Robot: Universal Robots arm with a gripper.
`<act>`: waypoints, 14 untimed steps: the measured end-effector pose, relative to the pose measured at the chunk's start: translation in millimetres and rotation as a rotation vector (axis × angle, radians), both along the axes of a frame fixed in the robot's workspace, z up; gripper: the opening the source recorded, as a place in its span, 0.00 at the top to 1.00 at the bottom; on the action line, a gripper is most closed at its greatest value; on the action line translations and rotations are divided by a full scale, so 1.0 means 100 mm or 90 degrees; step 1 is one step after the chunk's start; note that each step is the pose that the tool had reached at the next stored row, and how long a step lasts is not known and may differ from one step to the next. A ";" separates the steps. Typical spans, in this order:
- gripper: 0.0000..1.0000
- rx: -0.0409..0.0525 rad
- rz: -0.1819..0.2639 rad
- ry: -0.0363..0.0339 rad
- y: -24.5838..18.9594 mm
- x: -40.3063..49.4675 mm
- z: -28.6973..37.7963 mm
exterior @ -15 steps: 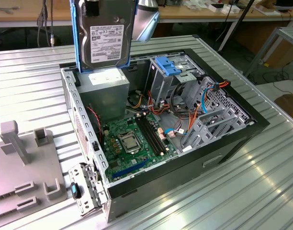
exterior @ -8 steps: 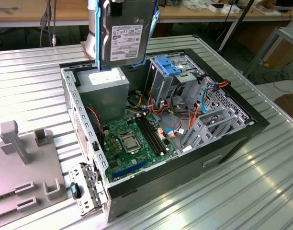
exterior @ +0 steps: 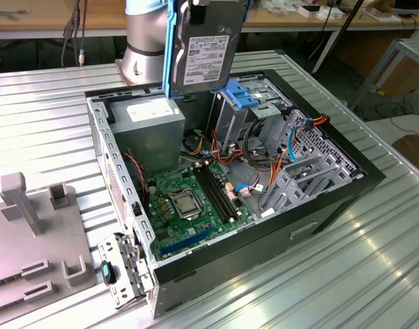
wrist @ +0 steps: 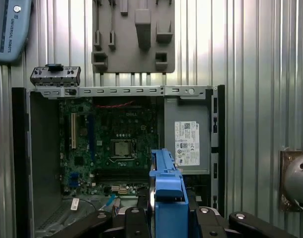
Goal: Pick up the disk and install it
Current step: 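Pick up the disk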
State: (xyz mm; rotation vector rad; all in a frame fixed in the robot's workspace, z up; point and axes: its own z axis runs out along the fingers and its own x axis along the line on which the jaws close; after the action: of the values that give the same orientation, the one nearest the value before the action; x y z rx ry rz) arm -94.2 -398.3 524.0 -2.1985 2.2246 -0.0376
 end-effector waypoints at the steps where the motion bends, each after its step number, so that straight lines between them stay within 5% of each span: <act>1: 0.63 -0.0001 0.000 0.0001 -0.016 0.062 -0.003; 2: 0.63 0.0000 0.000 0.0000 -0.050 0.085 -0.006; 4: 0.63 0.0107 0.000 0.0000 -0.110 0.105 -0.011; 7: 0.63 0.0459 0.000 0.0000 -0.147 0.124 -0.013; 14: 0.63 0.0468 -0.002 0.0021 -0.329 0.145 -0.014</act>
State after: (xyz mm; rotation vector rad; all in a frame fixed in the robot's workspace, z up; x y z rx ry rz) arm -79.7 -431.2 522.6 -2.1597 2.1935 0.0472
